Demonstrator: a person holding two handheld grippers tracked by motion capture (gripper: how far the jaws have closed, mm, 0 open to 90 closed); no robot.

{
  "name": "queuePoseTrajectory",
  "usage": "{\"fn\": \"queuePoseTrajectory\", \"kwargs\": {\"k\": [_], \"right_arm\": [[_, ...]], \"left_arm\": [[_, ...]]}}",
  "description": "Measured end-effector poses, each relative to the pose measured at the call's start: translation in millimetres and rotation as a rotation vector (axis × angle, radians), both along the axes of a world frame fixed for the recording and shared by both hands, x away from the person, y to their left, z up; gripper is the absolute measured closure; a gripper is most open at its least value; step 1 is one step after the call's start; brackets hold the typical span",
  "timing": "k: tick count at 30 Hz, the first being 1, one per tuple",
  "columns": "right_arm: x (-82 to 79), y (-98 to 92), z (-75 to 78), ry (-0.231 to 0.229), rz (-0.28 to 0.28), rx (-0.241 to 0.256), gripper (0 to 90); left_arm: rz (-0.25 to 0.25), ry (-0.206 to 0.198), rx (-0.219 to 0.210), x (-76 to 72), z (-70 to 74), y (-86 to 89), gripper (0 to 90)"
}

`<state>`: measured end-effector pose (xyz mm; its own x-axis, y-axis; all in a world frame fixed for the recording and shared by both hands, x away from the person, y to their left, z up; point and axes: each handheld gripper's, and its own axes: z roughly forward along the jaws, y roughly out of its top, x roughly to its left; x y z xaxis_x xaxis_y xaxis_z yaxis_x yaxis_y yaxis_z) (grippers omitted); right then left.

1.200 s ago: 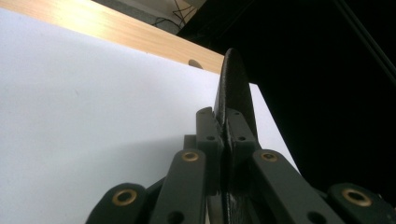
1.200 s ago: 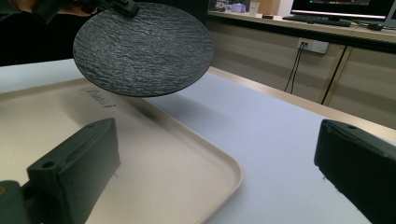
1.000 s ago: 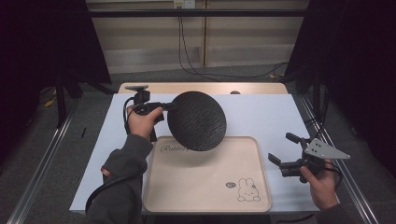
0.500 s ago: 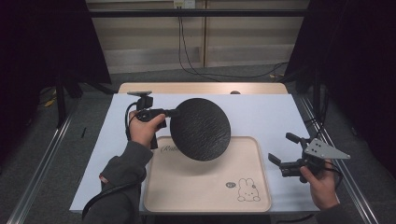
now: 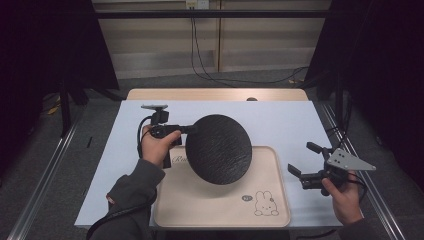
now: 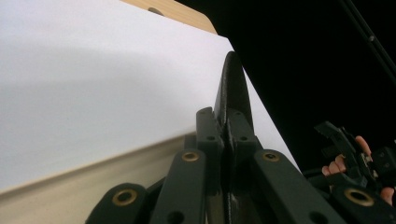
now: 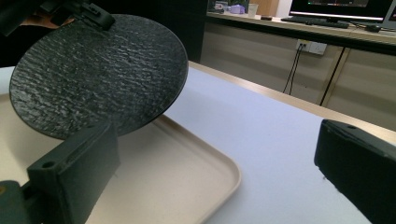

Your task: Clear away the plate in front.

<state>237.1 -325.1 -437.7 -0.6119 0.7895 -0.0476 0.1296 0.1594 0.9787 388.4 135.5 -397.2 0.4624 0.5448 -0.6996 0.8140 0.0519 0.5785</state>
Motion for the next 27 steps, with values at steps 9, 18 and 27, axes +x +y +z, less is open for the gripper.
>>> {"fn": "queuePoseTrajectory", "kwargs": {"k": [9,18,27], "right_arm": [[0.4,0.3,-0.5,-0.002,0.003,-0.007,0.0],[0.3,0.2,-0.2,-0.001,0.002,-0.004,0.0],[0.4,0.5,-0.3,-0.002,0.000,-0.002,0.0]], "left_arm": [[-0.032,0.011,-0.002,-12.5,-4.8,-4.2,86.2],[-0.073,0.013,0.006,-23.5,-7.7,-10.9,86.2],[-0.108,0.022,0.002,-34.8,-14.0,-17.0,86.2]]}}
